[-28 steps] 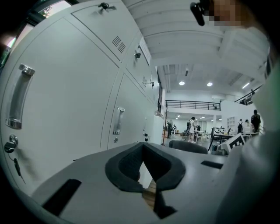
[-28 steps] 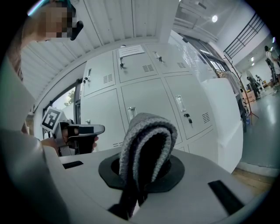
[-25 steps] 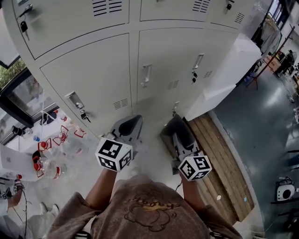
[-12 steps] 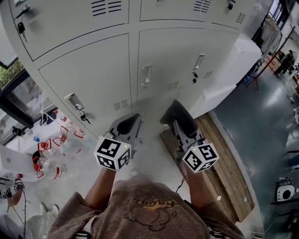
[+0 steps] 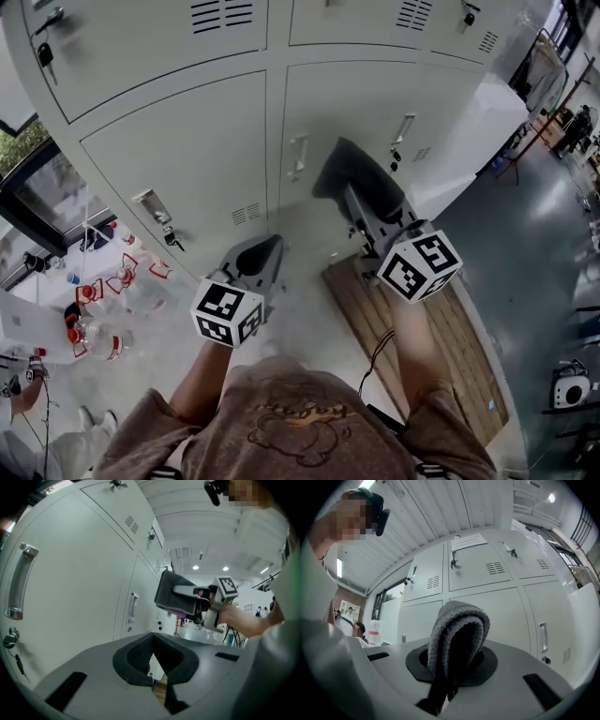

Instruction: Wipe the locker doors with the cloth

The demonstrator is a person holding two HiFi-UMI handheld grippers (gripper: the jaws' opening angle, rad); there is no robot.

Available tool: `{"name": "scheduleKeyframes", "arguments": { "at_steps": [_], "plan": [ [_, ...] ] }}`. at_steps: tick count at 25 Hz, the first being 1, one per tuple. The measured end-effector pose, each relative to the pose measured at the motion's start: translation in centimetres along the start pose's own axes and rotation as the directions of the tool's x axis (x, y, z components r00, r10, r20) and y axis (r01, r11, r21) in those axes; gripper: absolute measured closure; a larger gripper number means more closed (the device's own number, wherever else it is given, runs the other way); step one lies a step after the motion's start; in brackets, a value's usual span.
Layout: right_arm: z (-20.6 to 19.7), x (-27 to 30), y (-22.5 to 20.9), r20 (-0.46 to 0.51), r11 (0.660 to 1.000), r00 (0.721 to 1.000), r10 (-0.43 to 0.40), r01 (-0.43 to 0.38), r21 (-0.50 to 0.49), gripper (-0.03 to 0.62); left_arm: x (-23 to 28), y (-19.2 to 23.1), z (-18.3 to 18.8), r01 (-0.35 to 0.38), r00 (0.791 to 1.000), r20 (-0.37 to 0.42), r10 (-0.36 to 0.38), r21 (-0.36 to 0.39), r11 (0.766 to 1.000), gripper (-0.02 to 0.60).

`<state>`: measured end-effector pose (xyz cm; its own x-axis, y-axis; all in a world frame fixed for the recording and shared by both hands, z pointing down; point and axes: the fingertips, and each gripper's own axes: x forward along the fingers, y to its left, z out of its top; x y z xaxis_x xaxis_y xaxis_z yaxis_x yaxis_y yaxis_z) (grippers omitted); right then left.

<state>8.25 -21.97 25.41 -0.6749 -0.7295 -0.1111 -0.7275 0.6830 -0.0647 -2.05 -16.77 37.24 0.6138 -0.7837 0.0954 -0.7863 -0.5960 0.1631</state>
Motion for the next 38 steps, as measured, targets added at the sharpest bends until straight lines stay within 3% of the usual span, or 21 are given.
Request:
{"name": "scheduleKeyframes", "arguments": {
  "at_steps": [6,16,28,38],
  "plan": [
    [3.3,4.0,1.4,0.013,0.995,0.996,0.090,-0.090,-0.031,0.557,-0.1,0.1,0.2,0.001,1.000,0.004,-0.001,0.007,1.000,0.583],
    [6.1,9.3,2.5,0.007,0.983,0.988,0.152,-0.151,-0.103,0.557,0.1,0.9,0.2,0.003,1.000,0.001,-0.003,0.010,1.000,0.583],
    [6.4,12.9,0.7,-0.033,0.977,0.994,0.100,-0.104,-0.187,0.557,1.6,1.6,0.6,0.034,0.999,0.000,-0.034,0.014,0.999,0.583],
    [6.7,12.6,-1.2,-0.032,0.973,0.996,0.088,-0.093,-0.210,0.556,3.4,1.4,1.7,0.066,0.998,0.015,-0.066,0.023,0.998,0.583]
  ]
}}
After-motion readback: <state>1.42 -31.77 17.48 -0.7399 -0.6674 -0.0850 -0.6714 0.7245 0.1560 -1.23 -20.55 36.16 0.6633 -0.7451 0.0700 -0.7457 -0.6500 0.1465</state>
